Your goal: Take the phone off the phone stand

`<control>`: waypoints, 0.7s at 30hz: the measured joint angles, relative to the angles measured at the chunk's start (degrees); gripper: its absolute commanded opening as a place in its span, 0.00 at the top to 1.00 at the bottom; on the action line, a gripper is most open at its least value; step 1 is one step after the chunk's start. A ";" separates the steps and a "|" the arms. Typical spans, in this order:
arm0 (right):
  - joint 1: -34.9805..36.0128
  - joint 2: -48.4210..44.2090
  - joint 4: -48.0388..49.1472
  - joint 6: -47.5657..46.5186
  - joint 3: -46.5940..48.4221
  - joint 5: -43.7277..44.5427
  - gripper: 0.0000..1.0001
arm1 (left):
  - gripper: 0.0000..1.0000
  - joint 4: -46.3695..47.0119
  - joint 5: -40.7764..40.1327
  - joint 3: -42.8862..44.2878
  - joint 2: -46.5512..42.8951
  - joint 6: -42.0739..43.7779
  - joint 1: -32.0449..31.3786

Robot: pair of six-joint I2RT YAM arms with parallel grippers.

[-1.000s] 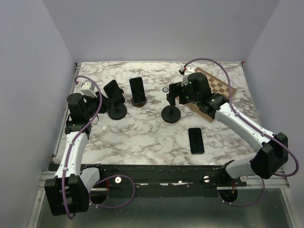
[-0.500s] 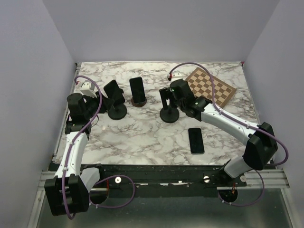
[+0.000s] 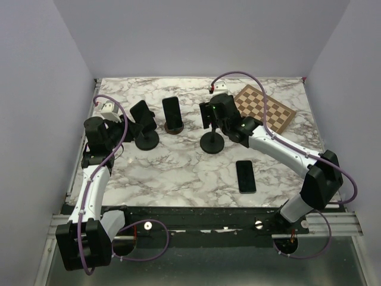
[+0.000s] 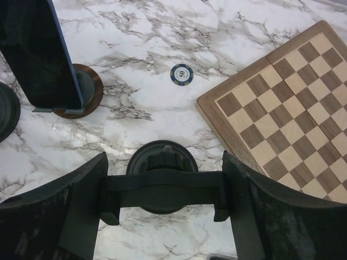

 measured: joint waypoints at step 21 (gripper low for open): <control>-0.59 12.24 5.09 -3.93 11.56 2.95 0.65 | 0.63 -0.02 0.42 0.02 0.00 -0.61 0.00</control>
